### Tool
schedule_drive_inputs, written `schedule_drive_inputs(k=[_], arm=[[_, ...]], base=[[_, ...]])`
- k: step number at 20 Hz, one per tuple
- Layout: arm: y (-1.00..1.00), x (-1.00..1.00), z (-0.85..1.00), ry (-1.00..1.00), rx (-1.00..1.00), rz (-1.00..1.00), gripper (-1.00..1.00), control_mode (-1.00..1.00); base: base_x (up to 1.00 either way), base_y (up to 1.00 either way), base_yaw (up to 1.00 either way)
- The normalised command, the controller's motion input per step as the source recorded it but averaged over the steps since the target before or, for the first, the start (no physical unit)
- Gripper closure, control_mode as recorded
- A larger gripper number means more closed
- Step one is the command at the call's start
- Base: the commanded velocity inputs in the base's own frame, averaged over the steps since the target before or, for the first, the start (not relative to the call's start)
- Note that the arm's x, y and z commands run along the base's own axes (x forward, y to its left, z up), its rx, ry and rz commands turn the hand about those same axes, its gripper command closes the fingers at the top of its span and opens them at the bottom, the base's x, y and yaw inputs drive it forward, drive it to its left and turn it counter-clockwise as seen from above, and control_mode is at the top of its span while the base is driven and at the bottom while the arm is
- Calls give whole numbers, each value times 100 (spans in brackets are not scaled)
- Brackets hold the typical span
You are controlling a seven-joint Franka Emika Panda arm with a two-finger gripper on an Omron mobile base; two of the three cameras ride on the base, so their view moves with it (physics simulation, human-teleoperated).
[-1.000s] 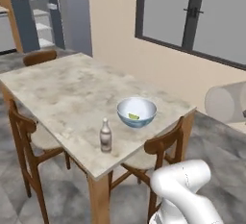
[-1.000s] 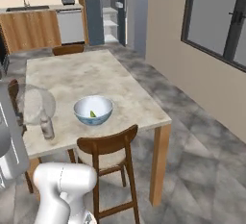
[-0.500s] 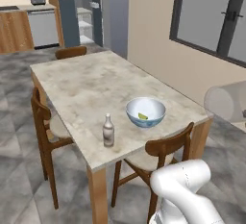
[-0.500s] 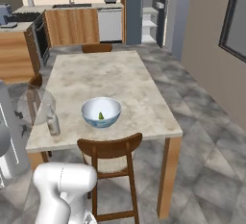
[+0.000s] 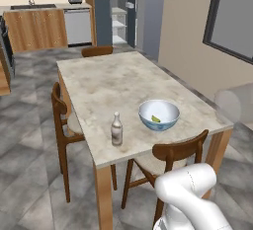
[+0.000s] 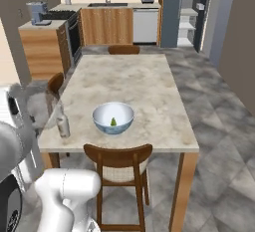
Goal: There is a bowl on the dining counter. Grab a lemon wedge from the fridge and place it in the bowl. Then get the liquor bottle and glass cup from the cabinet and place them next to the bowl.
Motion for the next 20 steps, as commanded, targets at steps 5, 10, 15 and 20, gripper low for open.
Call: schedule_drive_inputs(k=[5,10,15,20], arm=[[-80,45,0,26,13,16,100,-100],[-60,55,-7,35,6,8,100,-100],[-20,66,-35,25,0,1,100,-100],[-14,60,-40,12,-1,0,100,-100]], base=[[0,0,0],[0,0,0],[0,0,0],[0,0,0]])
